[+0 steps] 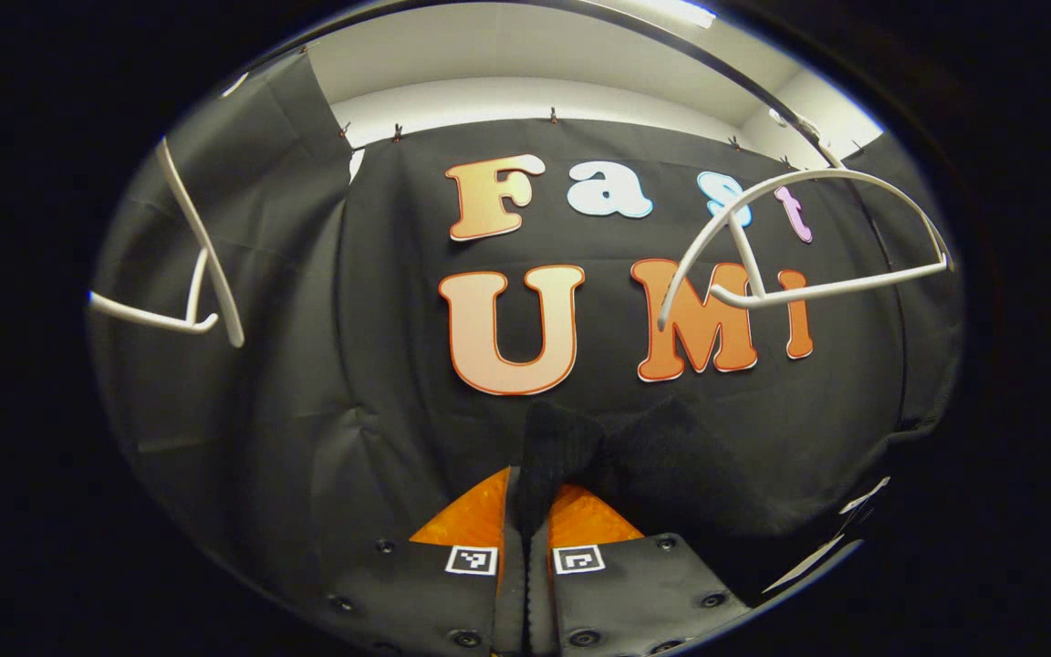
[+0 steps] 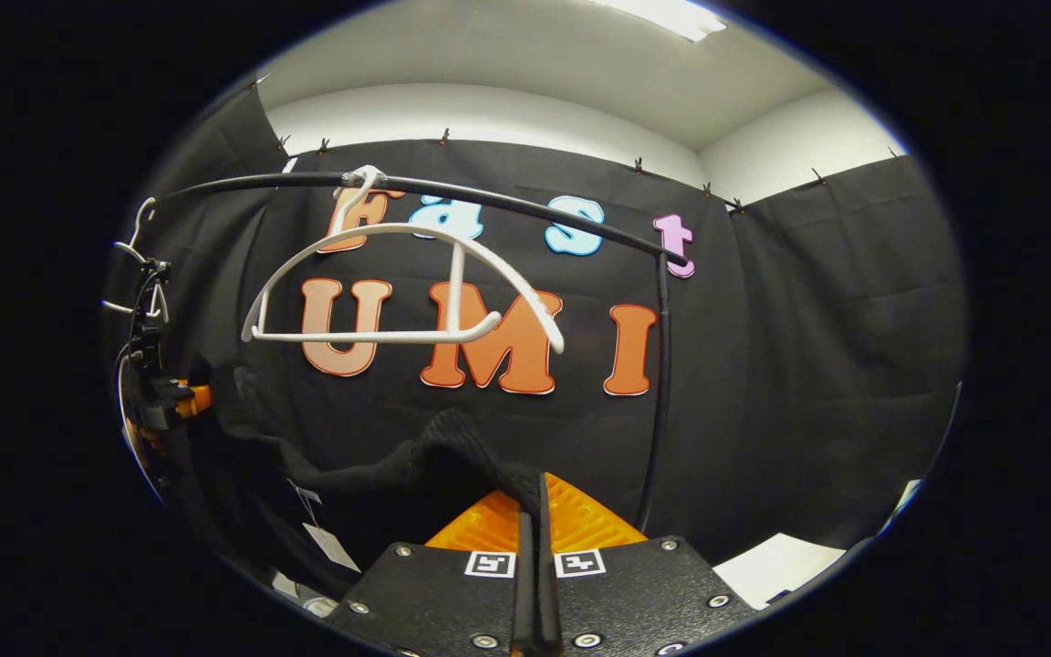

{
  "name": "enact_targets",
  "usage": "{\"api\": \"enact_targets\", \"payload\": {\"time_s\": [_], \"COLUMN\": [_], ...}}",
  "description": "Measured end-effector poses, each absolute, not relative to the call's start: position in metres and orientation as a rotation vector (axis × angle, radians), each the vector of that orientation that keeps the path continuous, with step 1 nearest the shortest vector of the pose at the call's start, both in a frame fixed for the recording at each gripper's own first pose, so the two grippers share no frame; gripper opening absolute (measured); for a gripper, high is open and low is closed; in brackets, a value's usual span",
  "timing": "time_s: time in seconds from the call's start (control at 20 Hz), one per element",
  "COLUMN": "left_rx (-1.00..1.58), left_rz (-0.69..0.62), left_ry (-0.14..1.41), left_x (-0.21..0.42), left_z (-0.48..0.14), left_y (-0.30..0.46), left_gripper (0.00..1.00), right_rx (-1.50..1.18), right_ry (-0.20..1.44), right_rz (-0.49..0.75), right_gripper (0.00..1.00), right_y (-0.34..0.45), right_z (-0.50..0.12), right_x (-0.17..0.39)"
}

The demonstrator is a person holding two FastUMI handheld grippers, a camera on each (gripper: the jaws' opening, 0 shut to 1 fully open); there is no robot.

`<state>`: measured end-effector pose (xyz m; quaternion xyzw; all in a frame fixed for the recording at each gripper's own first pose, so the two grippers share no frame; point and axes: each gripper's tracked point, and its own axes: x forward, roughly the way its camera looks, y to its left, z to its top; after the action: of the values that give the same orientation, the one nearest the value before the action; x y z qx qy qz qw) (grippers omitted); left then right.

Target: Grasp the clothes on the hanger with both hands and then place them into the laundry hamper below.

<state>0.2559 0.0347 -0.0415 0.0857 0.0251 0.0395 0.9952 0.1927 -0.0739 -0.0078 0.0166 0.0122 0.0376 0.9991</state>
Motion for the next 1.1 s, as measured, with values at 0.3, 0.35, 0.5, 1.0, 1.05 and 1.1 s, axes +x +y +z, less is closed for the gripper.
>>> {"api": "enact_targets", "payload": {"time_s": [0.3, 0.35, 0.5, 1.0, 1.05, 1.1], "left_rx": [0.181, 0.174, 0.139, 0.031, 0.031, 0.036], "left_rz": [0.077, 0.069, 0.021, -0.139, -0.147, -0.15], "left_ry": [0.089, 0.094, 0.138, 0.288, 0.302, 0.318], "left_x": [0.202, 0.194, 0.168, 0.081, 0.078, 0.075], "left_z": [-0.051, -0.051, -0.06, -0.111, -0.118, -0.123], "left_y": [0.035, 0.031, 0.009, -0.043, -0.043, -0.042], "left_gripper": [0.07, 0.08, 0.08, 0.08, 0.08, 0.09], "right_rx": [0.067, 0.077, 0.111, 0.156, 0.145, 0.14], "right_ry": [0.017, 0.017, 0.032, 0.185, 0.197, 0.21], "right_rz": [0.106, 0.12, 0.176, 0.37, 0.381, 0.394], "right_gripper": [0.01, 0.02, 0.02, 0.02, 0.02, 0.02], "right_y": [-0.049, -0.041, -0.015, 0.069, 0.075, 0.082], "right_z": [0.002, 0.003, 0.0, -0.058, -0.064, -0.071], "right_x": [0.155, 0.152, 0.131, 0.073, 0.069, 0.065]}}
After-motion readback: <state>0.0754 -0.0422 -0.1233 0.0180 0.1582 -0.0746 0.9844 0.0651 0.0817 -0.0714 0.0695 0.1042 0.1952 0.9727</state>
